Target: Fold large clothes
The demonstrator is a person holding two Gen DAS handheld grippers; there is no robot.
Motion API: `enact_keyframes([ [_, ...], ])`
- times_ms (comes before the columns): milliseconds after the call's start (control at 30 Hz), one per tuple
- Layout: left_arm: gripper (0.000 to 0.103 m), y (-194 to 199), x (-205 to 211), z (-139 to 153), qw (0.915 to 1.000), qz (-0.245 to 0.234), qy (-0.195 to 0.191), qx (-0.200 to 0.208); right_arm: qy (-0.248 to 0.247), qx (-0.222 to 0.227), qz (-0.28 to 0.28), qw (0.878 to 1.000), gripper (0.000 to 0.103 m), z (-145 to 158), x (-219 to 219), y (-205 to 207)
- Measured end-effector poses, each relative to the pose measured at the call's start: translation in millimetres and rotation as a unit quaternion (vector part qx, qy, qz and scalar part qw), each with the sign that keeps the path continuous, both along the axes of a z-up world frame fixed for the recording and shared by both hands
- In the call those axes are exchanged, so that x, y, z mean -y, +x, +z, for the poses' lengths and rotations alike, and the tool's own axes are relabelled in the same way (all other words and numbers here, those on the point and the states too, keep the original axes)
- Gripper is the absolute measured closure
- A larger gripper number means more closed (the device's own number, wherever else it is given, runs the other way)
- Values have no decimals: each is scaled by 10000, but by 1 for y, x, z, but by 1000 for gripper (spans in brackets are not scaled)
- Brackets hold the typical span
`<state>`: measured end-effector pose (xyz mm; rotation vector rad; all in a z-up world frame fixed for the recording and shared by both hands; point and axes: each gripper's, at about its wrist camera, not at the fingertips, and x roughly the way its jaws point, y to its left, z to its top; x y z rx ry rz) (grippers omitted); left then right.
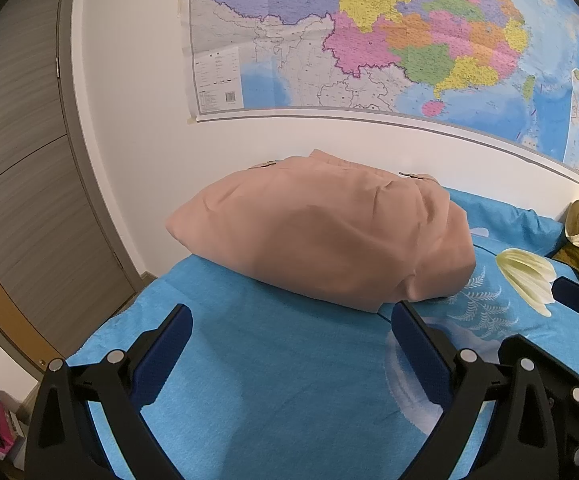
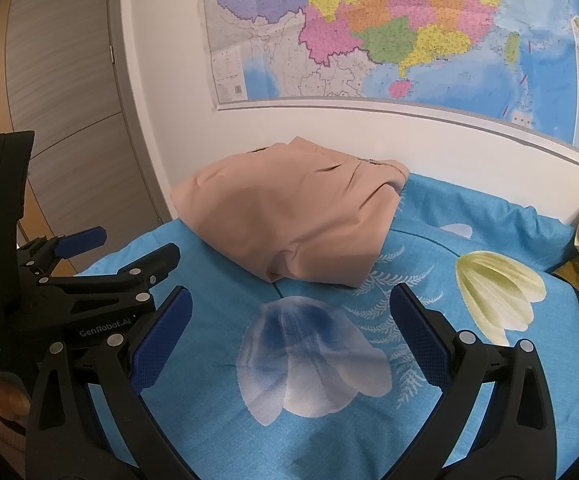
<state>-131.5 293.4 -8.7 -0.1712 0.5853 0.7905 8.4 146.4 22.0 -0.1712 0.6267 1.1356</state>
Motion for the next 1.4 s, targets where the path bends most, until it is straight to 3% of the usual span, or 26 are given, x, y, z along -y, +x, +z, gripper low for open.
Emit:
enact_keyframes([
  [1300,7,6,3,-9,9999,-73,-65,-48,-21,-114,-15,9999,5,-8,2,6],
  [1400,7,7,1,-12,9997,-146,-216,-16,-20,-144,-34,9999,5,-9,3,7],
])
